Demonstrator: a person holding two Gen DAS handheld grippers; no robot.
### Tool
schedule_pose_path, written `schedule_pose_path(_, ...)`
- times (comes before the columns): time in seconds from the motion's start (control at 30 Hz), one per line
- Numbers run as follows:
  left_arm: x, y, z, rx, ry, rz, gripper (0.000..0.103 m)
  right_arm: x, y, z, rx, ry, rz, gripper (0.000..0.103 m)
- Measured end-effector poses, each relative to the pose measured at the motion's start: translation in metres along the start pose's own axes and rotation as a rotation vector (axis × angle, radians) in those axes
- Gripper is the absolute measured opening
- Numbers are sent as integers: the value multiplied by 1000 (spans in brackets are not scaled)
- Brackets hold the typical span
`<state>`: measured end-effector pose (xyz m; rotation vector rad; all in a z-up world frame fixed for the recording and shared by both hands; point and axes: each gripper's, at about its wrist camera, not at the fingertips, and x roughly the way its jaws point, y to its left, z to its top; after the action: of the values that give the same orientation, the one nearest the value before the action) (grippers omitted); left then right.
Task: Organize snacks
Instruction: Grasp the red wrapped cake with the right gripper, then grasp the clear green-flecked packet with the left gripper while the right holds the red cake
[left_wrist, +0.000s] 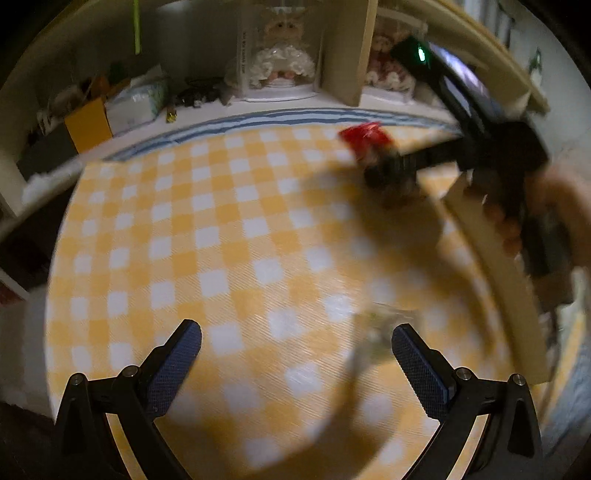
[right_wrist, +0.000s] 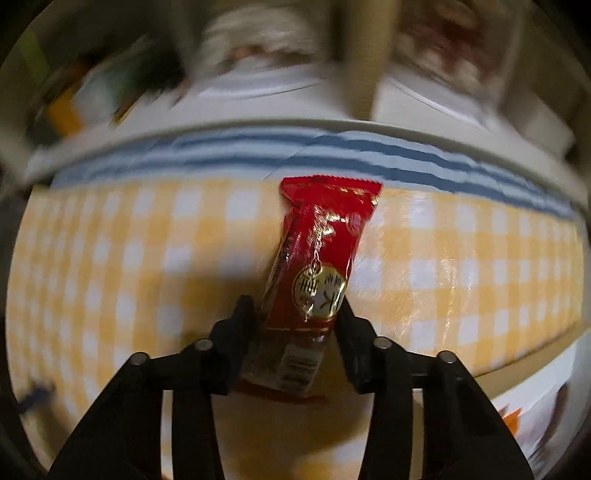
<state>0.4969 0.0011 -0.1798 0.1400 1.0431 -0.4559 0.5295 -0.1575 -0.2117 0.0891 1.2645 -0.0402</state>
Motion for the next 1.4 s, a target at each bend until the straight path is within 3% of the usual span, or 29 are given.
schedule_pose_path(0.1,-12,7,-7,-134,23,-145,103,-8,18,-23,-168,-4,0,41)
schedule_pose_path(0.13,-14,11,-8,-172,33,-187,98,-12,22,-34,-216,-5,10,41)
schedule_pose_path(0.17,-16,13,-10,-223,53,-234,93,-14,24,-43,-238,-5,24,41)
schedule_pose_path(0.23,-16,18,-12,-294,78,-292,68,-21,27,-62,-282,-1,58,41)
schedule_pose_path(0.3,-14,24,-16,-385,98,-343,60,-26,29,-77,-317,-2,75,40)
schedule_pose_path(0.5,1,37,-22,-583,129,-463,58,-47,28,-127,-347,-7,150,36)
schedule_pose_path(0.67,14,46,-28,-643,124,-438,58,-60,35,-157,-330,10,171,35)
schedule_pose_path(0.97,8,33,-36,-602,91,-348,57,-73,49,-199,-347,51,224,35)
schedule_pose_path(1.0,8,29,-33,-573,89,-355,56,-75,50,-202,-341,55,235,35)
schedule_pose_path(1.27,3,-20,-24,-377,107,-186,44,-76,45,-214,-255,67,270,35)
schedule_pose_path(1.4,6,-38,-20,-294,109,-102,30,-76,31,-221,-212,67,278,35)
